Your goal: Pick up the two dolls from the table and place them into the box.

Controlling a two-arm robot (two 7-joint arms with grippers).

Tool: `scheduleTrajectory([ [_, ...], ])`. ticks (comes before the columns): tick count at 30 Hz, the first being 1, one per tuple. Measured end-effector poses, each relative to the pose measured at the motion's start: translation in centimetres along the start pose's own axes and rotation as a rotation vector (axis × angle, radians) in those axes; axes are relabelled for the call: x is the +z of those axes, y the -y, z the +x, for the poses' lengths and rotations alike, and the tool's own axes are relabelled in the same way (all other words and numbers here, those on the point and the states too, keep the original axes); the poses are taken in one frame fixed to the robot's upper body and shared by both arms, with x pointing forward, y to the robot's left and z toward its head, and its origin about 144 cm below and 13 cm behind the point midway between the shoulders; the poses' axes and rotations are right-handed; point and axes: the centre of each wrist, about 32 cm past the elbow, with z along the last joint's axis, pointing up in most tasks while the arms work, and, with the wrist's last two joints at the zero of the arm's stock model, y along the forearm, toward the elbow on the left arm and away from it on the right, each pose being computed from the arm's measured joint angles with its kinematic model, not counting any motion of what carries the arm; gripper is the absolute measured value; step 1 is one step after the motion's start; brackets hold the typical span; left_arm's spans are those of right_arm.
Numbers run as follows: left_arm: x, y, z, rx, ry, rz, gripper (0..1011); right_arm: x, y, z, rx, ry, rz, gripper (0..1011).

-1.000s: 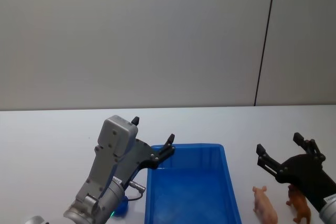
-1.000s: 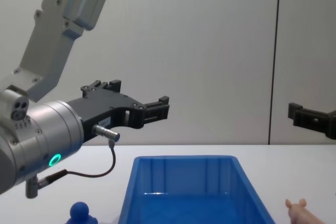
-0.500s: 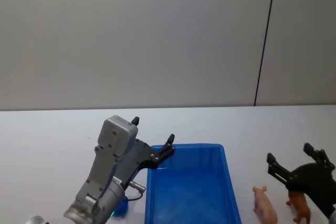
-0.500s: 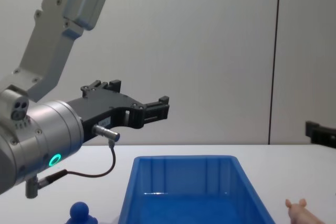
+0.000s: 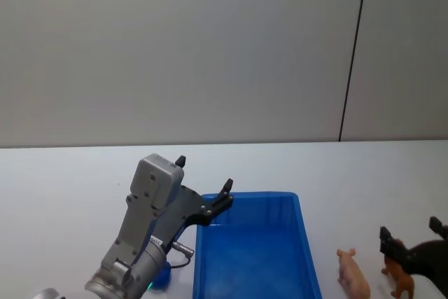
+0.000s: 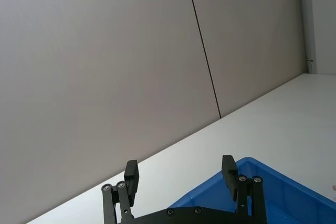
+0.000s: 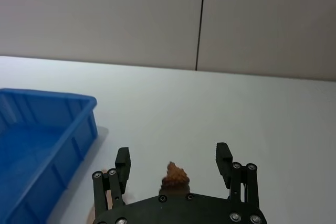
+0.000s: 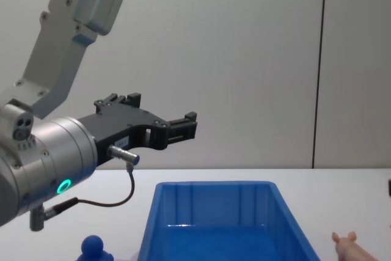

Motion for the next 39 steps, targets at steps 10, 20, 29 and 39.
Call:
scheduleTrajectory([
  [10, 0.0, 0.0, 0.0, 0.0, 0.0, 0.0, 1001, -1.5, 0.1, 0.2, -0.027, -0.012, -0.091, 1001],
  [20, 0.0, 0.0, 0.0, 0.0, 0.0, 0.0, 1001, -3.0, -0.1, -0.1, -0.016, -0.028, -0.151, 969],
  [29, 0.0, 0.0, 0.0, 0.0, 0.0, 0.0, 1001, -4.0, -0.5, -0.4, -0.007, -0.044, -0.195, 763],
  [39, 0.0, 0.0, 0.0, 0.0, 0.0, 0.0, 1001, -4.5, -0.7, -0.9, -0.005, -0.052, -0.215, 448],
])
